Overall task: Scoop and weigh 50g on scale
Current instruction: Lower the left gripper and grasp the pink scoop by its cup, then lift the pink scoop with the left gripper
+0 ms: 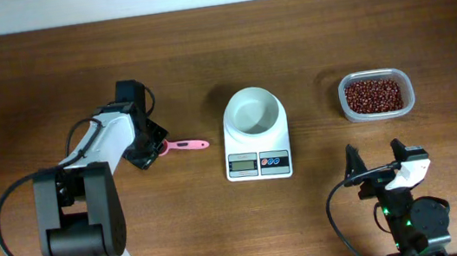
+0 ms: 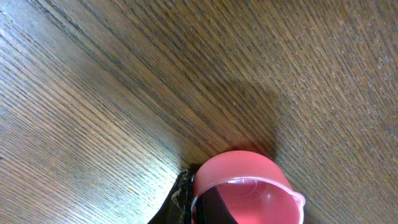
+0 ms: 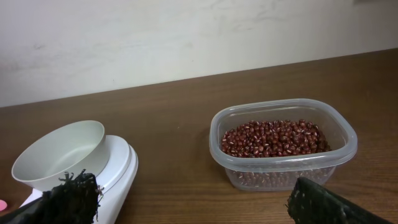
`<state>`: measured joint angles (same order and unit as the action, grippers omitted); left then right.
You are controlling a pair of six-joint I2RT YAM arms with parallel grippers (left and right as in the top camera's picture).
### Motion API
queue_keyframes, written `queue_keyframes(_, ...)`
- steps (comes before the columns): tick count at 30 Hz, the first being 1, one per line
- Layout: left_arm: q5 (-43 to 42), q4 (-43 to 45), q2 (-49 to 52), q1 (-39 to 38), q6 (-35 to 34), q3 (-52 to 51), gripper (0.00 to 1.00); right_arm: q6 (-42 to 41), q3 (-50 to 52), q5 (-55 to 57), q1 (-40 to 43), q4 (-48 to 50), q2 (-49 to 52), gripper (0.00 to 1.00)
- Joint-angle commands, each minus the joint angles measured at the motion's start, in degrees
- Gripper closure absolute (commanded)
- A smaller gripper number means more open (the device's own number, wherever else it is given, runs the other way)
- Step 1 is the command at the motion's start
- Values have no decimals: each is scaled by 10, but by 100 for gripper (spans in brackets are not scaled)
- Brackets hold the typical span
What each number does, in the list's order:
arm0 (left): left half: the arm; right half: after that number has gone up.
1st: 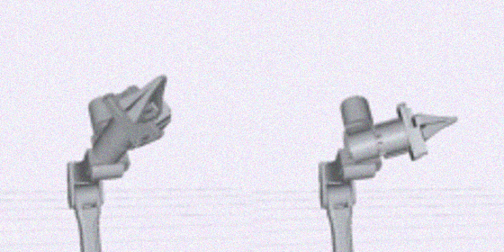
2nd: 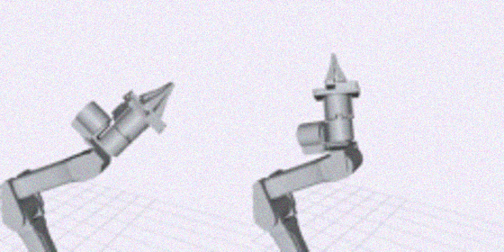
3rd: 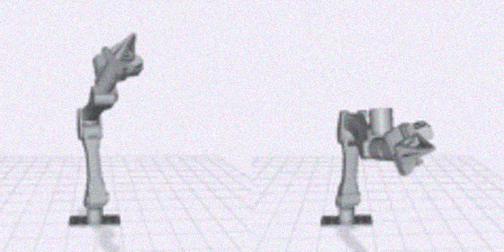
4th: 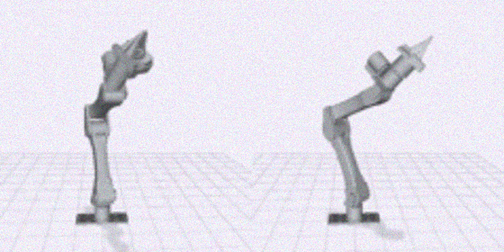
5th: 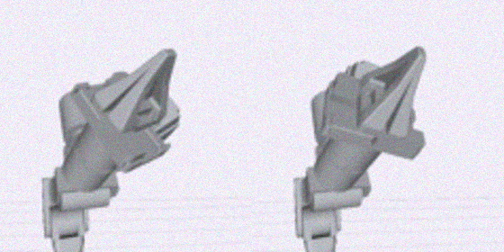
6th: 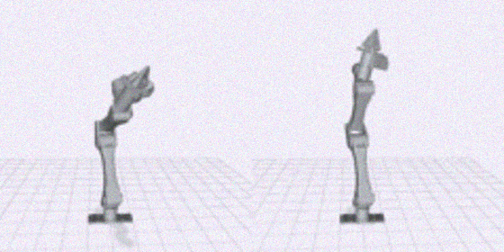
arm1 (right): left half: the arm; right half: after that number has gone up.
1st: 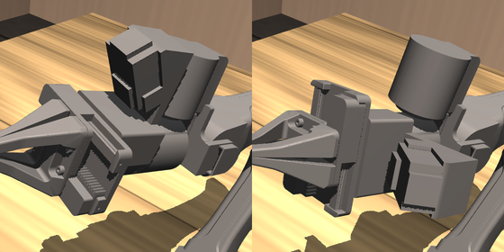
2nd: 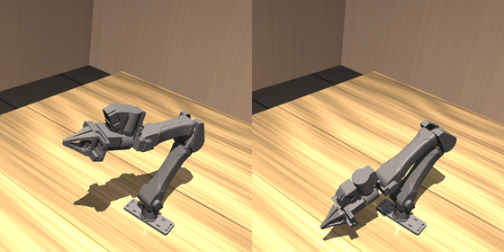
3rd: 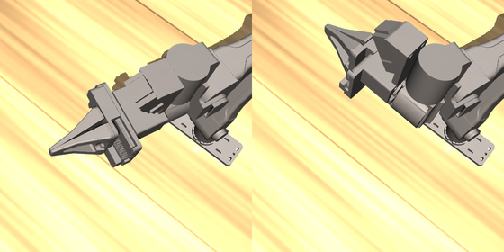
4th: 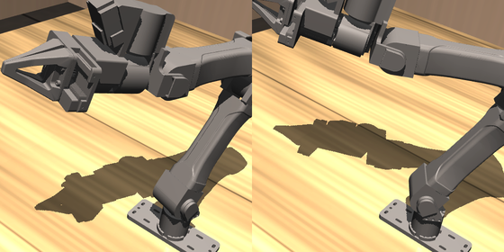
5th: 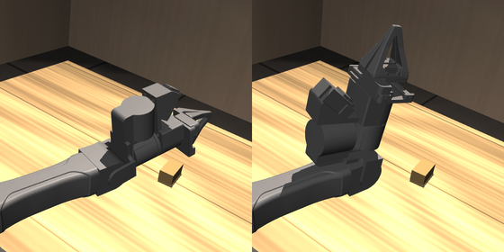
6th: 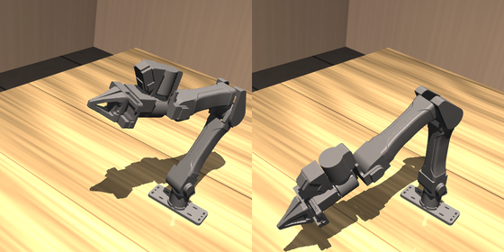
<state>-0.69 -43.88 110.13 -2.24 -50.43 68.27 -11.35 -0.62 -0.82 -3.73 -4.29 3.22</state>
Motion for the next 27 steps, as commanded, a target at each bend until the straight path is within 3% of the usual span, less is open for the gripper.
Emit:
queue_keyframes(1,5,-7,45,0,-3,-38,100,4,3,7,4,-3,0,1)
queue_keyframes(13,17,-59,34,2,27,-38,100,4,3,7,4,-3,0,1)
queue_keyframes(27,63,-72,-223,12,28,-37,100,4,3,7,4,-3,0,1)
